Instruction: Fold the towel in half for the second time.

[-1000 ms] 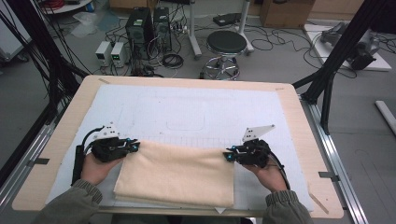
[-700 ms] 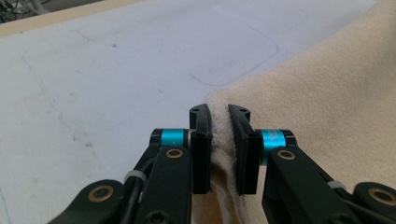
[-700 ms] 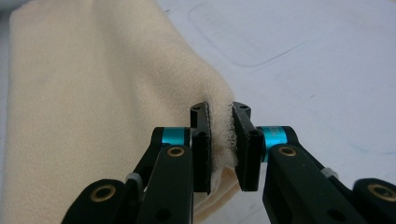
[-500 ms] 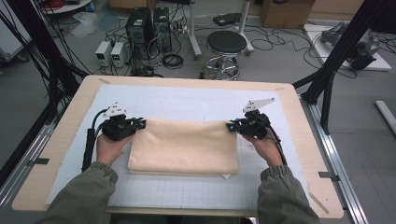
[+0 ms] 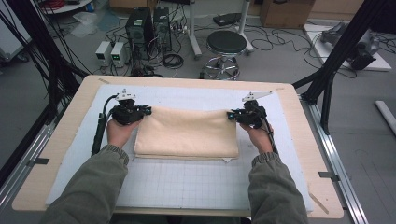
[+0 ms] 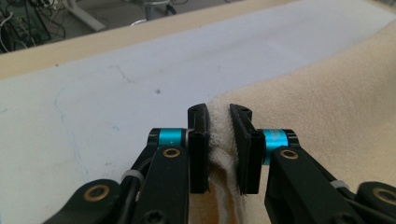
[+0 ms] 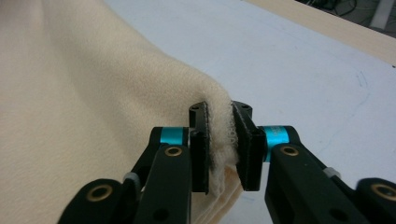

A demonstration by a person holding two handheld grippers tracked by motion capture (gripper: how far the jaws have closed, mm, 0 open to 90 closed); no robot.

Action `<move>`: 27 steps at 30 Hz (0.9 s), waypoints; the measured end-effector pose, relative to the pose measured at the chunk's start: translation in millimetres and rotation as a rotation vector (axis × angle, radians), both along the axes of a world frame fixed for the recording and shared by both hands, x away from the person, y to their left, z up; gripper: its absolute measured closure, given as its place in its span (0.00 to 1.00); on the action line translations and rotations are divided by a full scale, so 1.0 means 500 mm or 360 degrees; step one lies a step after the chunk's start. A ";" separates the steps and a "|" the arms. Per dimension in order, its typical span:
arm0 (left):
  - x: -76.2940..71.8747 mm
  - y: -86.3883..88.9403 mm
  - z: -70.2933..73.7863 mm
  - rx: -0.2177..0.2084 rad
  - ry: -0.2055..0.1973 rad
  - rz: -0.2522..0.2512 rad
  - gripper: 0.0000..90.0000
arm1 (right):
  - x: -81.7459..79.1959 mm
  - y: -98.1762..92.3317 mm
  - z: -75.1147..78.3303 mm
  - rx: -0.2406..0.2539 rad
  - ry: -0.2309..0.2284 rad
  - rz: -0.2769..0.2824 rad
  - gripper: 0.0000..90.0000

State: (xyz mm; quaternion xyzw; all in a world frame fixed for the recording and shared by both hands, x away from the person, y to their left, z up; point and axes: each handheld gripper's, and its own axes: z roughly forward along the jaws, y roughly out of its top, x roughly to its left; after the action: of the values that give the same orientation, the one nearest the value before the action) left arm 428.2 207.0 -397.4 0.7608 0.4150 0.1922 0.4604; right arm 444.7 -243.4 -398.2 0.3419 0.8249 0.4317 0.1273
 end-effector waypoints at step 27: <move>-0.115 0.045 -0.037 -0.0018 0.0024 -0.0222 0.69 | -0.103 0.017 -0.002 -0.0010 0.0042 0.0159 0.62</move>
State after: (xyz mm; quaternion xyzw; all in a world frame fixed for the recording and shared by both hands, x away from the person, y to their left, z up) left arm 370.7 229.5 -415.9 0.7868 0.3654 0.1515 0.4738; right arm 393.0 -235.1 -399.0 0.3056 0.8440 0.4303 0.0958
